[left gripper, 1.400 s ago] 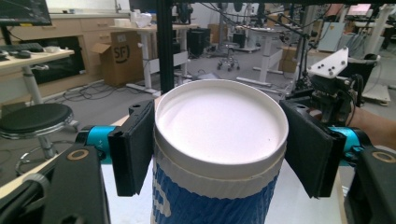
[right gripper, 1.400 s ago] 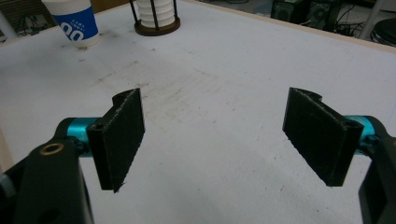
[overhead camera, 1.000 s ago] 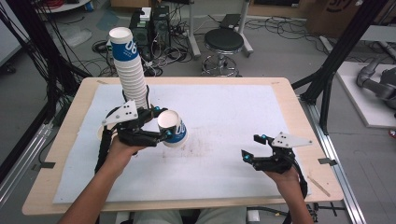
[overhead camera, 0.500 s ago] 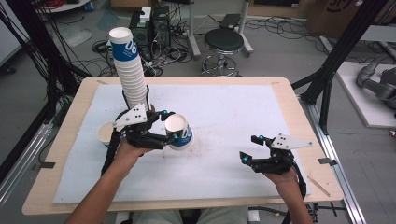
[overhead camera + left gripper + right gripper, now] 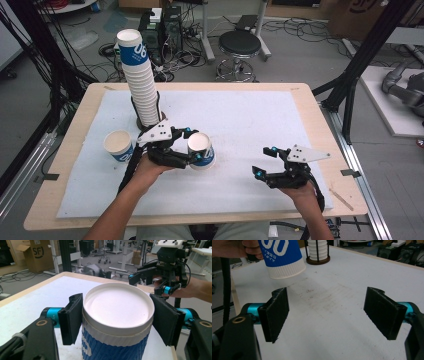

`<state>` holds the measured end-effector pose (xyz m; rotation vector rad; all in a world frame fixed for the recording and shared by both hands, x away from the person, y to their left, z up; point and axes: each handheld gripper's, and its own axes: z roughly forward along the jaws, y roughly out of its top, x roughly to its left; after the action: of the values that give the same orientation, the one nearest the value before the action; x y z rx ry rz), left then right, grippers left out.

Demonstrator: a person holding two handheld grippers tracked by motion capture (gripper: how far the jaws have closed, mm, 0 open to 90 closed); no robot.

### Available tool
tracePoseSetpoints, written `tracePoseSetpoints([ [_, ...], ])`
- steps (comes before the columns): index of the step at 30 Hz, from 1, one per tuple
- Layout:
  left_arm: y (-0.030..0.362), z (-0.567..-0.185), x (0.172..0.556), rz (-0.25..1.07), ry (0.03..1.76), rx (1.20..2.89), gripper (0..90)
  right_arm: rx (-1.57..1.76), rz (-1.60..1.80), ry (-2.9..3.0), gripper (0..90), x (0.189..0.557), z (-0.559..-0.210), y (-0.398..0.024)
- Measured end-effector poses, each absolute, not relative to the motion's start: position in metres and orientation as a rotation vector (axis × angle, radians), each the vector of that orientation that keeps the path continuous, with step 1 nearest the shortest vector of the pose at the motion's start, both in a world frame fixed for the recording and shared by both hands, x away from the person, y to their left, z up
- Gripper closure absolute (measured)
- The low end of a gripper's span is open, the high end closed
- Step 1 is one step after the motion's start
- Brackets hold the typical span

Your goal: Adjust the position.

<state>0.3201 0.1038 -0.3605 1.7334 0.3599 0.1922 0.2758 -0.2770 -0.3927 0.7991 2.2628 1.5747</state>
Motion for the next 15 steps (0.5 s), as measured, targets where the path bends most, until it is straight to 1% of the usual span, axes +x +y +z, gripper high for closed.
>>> tracePoseSetpoints([
  [9, 0.094, -0.363, 0.322, 0.179, 0.349, 1.733, 30.2, 0.749, 1.626, 2.278, 20.8, 0.276, -0.393, -0.269],
  [15, 0.090, -0.361, 0.319, 0.158, 0.320, 1.728, 30.2, 0.706, 1.654, 2.317, 20.8, 0.277, -0.392, -0.256],
])
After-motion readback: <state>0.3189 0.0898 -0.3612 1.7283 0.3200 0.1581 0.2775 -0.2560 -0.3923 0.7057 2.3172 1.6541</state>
